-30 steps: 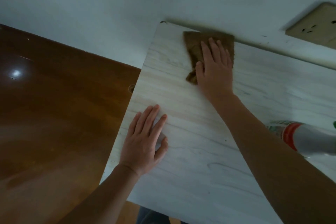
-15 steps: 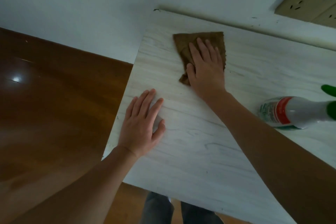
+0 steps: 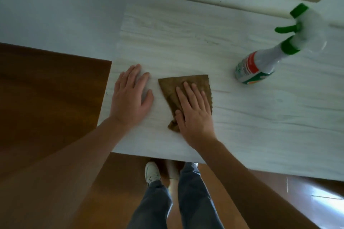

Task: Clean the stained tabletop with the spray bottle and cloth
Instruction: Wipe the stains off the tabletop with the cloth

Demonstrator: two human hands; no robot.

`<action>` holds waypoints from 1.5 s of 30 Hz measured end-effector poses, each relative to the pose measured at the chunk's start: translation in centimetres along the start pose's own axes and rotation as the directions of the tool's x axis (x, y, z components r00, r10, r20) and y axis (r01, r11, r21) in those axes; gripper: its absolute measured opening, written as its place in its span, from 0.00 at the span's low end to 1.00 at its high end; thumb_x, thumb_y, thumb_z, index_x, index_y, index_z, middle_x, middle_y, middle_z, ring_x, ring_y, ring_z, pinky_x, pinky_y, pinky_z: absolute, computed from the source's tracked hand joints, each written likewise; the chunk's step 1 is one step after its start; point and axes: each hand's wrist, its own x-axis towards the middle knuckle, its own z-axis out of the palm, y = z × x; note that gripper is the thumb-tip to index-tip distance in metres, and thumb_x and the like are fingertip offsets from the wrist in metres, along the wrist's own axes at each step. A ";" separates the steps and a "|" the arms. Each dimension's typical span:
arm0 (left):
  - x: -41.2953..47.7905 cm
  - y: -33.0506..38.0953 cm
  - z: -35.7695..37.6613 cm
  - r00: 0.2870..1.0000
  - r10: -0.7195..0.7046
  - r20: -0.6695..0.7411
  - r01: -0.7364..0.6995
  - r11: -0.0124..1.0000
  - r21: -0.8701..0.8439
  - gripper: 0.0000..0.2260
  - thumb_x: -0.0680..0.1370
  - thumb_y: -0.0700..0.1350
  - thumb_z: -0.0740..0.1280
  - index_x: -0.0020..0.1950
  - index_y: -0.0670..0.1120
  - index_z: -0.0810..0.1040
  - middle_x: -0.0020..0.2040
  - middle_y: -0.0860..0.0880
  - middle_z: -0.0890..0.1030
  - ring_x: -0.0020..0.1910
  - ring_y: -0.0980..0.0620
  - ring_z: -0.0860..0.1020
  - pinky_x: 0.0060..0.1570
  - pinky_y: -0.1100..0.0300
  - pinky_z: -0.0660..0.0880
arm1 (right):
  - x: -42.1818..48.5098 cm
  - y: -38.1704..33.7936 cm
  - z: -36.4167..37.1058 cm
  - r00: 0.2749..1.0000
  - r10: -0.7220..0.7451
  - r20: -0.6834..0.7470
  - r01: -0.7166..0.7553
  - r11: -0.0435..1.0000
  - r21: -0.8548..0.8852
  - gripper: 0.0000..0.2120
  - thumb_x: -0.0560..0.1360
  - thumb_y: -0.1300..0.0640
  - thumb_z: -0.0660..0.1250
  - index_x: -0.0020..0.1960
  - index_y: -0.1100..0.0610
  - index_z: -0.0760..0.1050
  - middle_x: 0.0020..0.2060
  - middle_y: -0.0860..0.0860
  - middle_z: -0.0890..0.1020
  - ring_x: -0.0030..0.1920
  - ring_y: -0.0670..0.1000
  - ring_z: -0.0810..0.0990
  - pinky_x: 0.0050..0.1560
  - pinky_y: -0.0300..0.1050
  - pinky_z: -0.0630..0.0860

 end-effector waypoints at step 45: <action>-10.1 -1.6 1.4 0.992 0.119 -0.049 -0.112 0.986 0.123 0.24 0.81 0.54 0.63 0.74 0.46 0.74 0.79 0.41 0.67 0.81 0.43 0.62 0.78 0.43 0.62 | 14.3 -5.2 0.8 0.750 -0.641 0.163 0.658 0.747 -0.094 0.28 0.83 0.46 0.48 0.81 0.53 0.56 0.81 0.53 0.57 0.81 0.54 0.51 0.81 0.56 0.48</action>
